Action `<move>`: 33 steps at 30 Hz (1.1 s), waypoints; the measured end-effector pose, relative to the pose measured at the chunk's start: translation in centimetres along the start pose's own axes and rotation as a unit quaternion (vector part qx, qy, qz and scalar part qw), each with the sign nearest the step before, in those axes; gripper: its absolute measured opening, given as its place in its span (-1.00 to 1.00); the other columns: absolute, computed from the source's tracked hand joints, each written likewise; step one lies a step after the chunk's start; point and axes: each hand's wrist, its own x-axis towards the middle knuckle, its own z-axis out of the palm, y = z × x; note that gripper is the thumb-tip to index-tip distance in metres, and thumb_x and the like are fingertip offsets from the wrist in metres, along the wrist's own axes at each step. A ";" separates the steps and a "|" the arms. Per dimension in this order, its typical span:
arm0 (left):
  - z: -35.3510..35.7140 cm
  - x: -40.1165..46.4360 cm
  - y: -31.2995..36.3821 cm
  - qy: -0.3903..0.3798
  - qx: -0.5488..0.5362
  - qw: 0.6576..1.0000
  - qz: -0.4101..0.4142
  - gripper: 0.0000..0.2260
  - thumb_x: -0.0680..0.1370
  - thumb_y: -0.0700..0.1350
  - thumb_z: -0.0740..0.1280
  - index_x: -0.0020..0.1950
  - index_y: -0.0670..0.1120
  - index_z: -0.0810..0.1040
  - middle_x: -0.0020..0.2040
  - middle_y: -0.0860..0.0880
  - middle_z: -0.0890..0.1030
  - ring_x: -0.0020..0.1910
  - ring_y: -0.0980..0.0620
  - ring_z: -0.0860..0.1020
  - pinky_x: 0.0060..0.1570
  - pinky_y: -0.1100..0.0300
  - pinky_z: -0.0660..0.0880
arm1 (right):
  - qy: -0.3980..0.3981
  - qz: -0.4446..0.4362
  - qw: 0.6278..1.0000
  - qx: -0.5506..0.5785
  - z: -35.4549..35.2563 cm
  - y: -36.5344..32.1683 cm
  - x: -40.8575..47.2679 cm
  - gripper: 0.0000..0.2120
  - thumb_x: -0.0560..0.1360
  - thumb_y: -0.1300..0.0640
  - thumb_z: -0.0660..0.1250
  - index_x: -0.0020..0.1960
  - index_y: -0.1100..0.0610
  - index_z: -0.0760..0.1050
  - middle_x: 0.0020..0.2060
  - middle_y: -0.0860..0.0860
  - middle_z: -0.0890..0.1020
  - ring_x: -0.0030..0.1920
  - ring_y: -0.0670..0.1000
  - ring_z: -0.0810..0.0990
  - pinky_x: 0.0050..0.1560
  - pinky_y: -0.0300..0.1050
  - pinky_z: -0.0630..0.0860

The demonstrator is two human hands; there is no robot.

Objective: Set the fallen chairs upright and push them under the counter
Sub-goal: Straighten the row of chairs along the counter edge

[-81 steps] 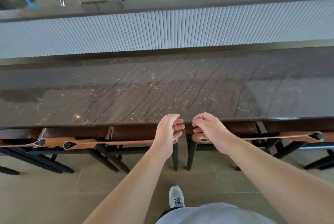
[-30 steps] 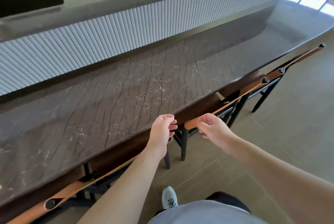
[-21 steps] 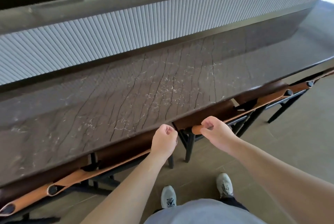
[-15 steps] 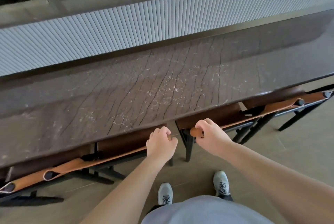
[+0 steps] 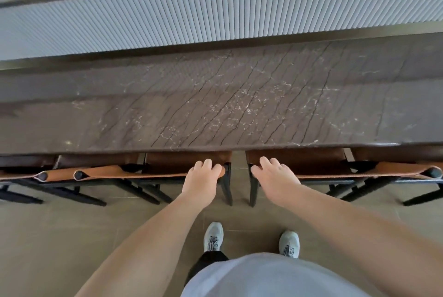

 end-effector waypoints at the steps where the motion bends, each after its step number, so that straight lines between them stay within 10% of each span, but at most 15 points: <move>1: 0.0 0.1 -0.1 -0.001 0.006 1.000 0.007 -0.69 0.47 -0.30 0.30 0.18 -0.07 0.42 0.05 -0.08 0.41 -0.03 -0.10 0.38 -0.10 0.08 0.33 | -0.003 -0.008 1.000 -0.001 0.1 0.2 0.1 -0.61 0.44 0.34 0.28 0.21 0.09 0.31 0.10 0.09 0.35 0.00 0.14 0.39 -0.19 -0.02 0.34; 33: -1.1 1.8 -0.6 -0.011 -0.012 0.997 0.076 -0.83 0.54 -0.16 0.31 0.11 -0.04 0.45 0.03 -0.02 0.42 0.04 -0.04 0.42 -0.24 0.12 0.28 | 0.011 -0.048 0.999 0.022 -0.2 0.5 1.6 -0.67 0.46 0.27 0.27 0.20 0.07 0.39 0.03 0.04 0.35 -0.02 0.09 0.38 -0.26 -0.04 0.29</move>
